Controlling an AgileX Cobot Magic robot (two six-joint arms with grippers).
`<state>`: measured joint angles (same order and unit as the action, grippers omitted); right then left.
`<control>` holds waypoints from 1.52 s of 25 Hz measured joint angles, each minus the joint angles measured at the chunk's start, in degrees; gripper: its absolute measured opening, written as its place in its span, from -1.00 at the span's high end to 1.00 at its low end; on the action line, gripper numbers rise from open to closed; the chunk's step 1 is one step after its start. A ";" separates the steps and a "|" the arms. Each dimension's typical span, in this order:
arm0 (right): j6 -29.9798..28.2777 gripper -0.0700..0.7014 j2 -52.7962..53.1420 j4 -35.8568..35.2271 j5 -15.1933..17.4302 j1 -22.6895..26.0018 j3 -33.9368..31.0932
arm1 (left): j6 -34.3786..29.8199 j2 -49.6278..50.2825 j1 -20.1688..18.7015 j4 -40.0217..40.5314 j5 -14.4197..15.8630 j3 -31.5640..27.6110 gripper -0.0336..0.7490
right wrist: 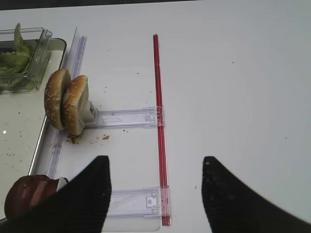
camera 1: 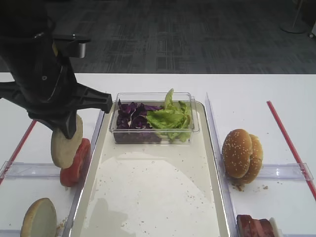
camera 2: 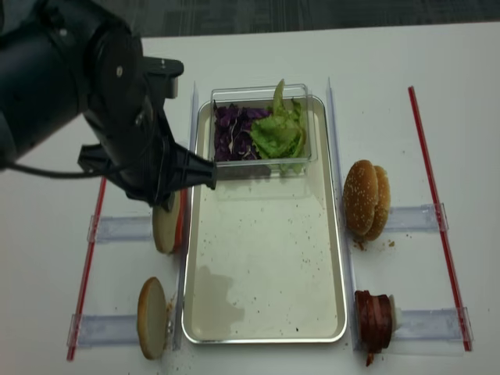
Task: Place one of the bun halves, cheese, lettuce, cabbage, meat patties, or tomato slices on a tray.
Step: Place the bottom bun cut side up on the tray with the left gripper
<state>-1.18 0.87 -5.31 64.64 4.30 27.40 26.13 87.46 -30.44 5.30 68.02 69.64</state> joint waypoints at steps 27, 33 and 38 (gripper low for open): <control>0.00 -0.34 0.00 0.00 0.00 0.00 0.00 | -26.64 3.73 1.49 -36.17 -9.95 2.61 0.88; 0.00 -0.34 0.00 0.00 0.00 0.00 0.00 | -30.68 3.73 1.49 -41.92 -11.02 2.61 0.88; 0.00 -0.34 0.00 0.00 0.00 0.00 0.00 | -31.41 4.25 1.49 -43.12 -11.36 2.61 0.88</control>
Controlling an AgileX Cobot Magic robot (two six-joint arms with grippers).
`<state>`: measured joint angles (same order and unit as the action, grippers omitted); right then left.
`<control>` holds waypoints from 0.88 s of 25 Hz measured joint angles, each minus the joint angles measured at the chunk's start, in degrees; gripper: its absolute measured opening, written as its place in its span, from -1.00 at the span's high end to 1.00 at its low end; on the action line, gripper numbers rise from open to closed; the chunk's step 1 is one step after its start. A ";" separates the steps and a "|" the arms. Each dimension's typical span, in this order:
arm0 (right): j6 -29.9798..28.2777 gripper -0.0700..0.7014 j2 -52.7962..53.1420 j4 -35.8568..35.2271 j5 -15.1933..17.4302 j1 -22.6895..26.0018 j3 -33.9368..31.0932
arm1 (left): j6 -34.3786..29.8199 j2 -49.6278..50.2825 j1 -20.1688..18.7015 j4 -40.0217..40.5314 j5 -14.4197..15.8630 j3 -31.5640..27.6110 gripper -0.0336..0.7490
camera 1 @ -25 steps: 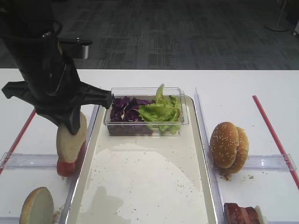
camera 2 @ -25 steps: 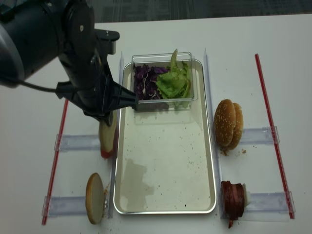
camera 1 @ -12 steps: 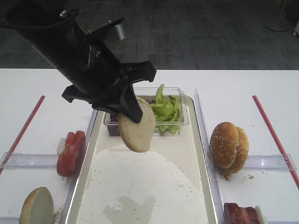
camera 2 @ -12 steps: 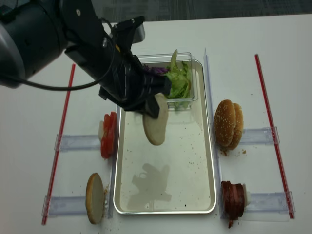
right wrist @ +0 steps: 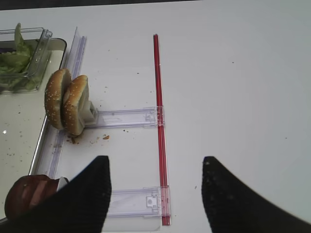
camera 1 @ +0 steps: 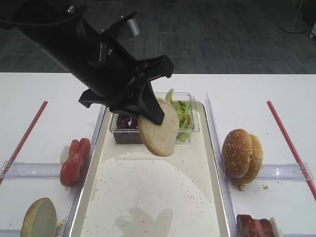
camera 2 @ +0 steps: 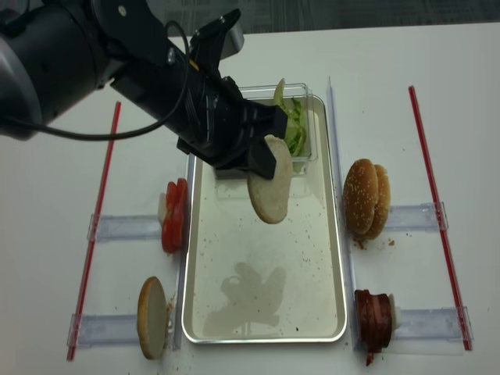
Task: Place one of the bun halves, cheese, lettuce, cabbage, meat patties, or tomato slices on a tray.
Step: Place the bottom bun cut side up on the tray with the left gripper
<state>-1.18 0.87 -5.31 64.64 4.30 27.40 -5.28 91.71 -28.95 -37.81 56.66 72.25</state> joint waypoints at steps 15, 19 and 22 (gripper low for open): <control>0.00 -0.34 0.00 0.00 0.00 0.00 0.00 | -2.94 13.51 0.00 -0.55 -0.74 0.00 0.88; 0.00 -0.34 0.00 0.00 0.00 0.00 0.00 | -4.64 16.44 0.00 -1.75 -1.06 0.22 0.88; 0.00 -0.34 0.00 0.00 0.00 0.00 0.00 | -5.56 17.96 0.00 -2.07 -1.29 0.22 0.88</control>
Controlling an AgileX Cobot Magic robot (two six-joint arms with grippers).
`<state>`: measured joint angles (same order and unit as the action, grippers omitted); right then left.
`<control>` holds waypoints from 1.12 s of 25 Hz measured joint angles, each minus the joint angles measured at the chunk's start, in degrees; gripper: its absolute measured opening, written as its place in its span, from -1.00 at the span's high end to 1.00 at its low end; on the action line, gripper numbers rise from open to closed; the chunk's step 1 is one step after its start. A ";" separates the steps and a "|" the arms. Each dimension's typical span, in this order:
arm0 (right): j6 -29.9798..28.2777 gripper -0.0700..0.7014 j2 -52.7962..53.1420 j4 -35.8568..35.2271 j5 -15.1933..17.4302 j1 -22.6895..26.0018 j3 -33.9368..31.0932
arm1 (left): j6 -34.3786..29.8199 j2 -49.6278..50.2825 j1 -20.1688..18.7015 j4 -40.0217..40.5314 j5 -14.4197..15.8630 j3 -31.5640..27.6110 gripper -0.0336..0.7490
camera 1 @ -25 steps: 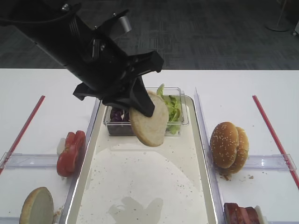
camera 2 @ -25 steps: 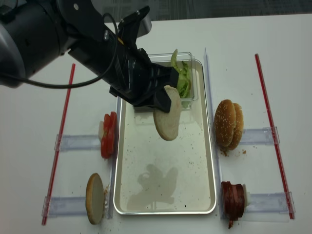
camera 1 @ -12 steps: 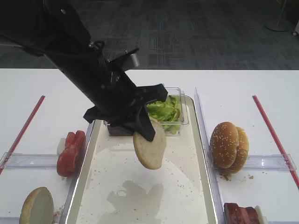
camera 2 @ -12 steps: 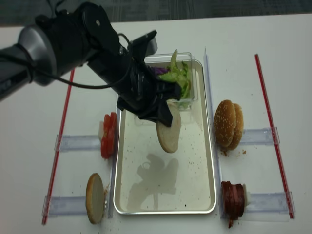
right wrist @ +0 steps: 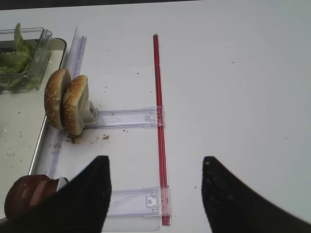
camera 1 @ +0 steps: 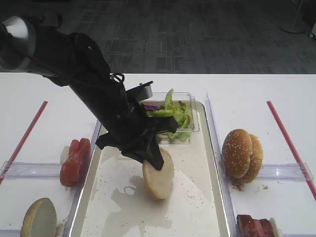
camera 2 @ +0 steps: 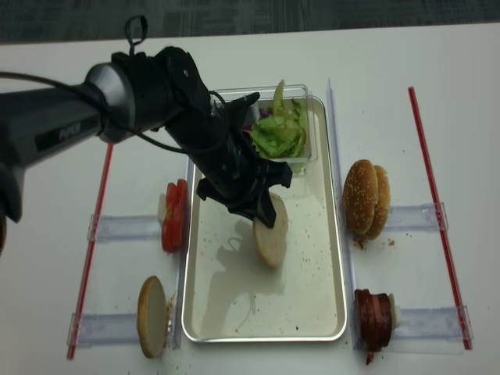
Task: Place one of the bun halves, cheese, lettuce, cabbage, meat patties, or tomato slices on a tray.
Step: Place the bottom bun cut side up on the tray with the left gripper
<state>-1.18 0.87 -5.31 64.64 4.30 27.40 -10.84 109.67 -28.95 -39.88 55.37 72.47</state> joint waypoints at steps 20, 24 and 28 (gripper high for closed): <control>-0.10 -0.34 0.00 0.00 0.00 0.00 0.00 | 3.96 0.63 0.00 5.15 1.80 0.20 -0.01; -0.10 -0.34 0.00 0.00 0.00 0.00 0.00 | 4.27 0.63 0.00 5.17 1.93 0.20 -0.03; -0.10 -0.34 0.00 0.00 0.00 0.00 0.00 | 4.31 0.63 0.00 5.17 1.93 0.20 -0.04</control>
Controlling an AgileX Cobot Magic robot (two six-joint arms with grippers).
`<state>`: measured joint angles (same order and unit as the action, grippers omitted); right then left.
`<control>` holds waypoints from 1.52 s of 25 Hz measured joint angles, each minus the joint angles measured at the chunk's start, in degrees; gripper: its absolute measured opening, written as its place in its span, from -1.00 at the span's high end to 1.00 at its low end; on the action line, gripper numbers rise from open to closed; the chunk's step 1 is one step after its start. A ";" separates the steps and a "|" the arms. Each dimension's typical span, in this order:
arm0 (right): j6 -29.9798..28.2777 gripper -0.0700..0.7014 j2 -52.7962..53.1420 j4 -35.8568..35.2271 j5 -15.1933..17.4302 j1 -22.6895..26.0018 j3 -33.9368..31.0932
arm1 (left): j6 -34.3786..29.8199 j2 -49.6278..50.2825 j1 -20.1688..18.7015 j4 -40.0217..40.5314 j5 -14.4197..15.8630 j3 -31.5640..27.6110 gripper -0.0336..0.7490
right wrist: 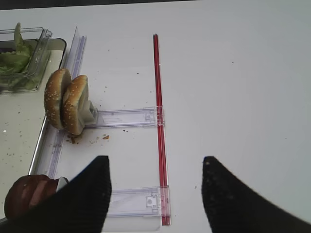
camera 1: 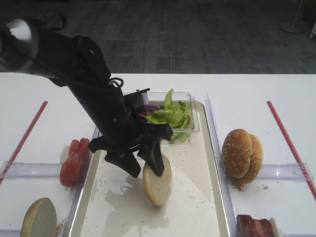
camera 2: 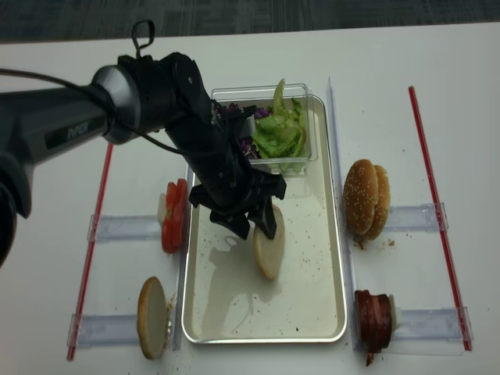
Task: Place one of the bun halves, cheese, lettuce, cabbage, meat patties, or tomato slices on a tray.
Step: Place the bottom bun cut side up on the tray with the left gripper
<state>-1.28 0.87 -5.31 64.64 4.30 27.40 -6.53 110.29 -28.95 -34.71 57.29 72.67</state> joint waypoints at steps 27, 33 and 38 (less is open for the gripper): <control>0.00 -0.34 0.00 0.00 0.00 0.00 0.00 | 0.13 0.00 0.00 0.09 -0.11 0.00 -0.04; 0.00 -0.34 0.00 0.00 0.00 0.00 0.00 | 0.65 0.00 0.00 1.58 -0.11 0.00 -0.04; 0.00 -0.34 0.00 0.00 0.00 0.00 0.00 | 0.79 0.00 0.00 1.58 -0.11 0.00 -0.04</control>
<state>-1.28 0.87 -5.31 64.64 4.30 27.40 -5.74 110.29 -28.95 -33.13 57.18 72.67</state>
